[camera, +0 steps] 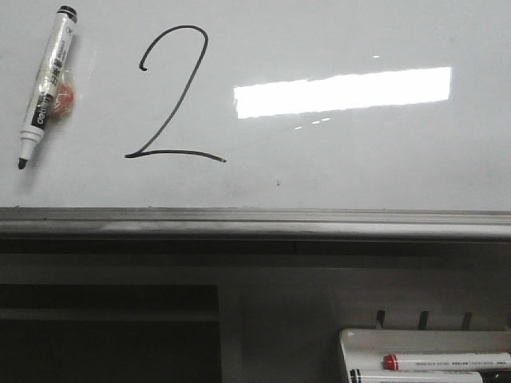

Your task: Write number 2 on whiteboard

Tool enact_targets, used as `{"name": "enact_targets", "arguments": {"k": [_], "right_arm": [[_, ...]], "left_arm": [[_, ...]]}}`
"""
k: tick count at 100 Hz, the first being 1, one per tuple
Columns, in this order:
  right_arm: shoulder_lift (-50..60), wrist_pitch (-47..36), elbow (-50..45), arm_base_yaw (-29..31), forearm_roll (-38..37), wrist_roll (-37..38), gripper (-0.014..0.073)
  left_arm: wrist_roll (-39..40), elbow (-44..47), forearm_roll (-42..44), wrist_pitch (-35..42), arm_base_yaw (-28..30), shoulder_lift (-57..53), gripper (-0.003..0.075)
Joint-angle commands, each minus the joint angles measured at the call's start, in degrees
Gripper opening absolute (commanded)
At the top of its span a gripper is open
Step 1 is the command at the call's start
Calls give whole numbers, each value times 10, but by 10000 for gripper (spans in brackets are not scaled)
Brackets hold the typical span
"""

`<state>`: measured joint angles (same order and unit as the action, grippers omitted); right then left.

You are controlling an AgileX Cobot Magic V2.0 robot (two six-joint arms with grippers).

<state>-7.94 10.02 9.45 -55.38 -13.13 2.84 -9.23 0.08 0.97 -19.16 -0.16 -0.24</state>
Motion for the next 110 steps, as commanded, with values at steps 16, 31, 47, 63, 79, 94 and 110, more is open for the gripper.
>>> {"name": "enact_targets", "arguments": {"k": [16,31,47,63,79,94,110], "right_arm": [[-3,-49,15,4,-6,-2,-61],[-3,-49,15,7,-6,-2,-61],[-3,-52,15,57,-4,-2,-61],[-3,-54,15,164,3,-2,-61],[-3,-54,15,310,24,-2,-60],[-3,-54,15,463,30,-2,-60],[-2,-79,-27,561,94,-2,-61]], "left_arm": [[2,6,1,30,2,-15,-20],[2,6,1,30,2,-15,-20],[2,6,1,30,2,-15,-20],[2,6,1,30,2,-15,-20],[2,6,1,30,2,-15,-20],[2,6,1,30,2,-15,-20],[2,6,1,30,2,-15,-20]]}}
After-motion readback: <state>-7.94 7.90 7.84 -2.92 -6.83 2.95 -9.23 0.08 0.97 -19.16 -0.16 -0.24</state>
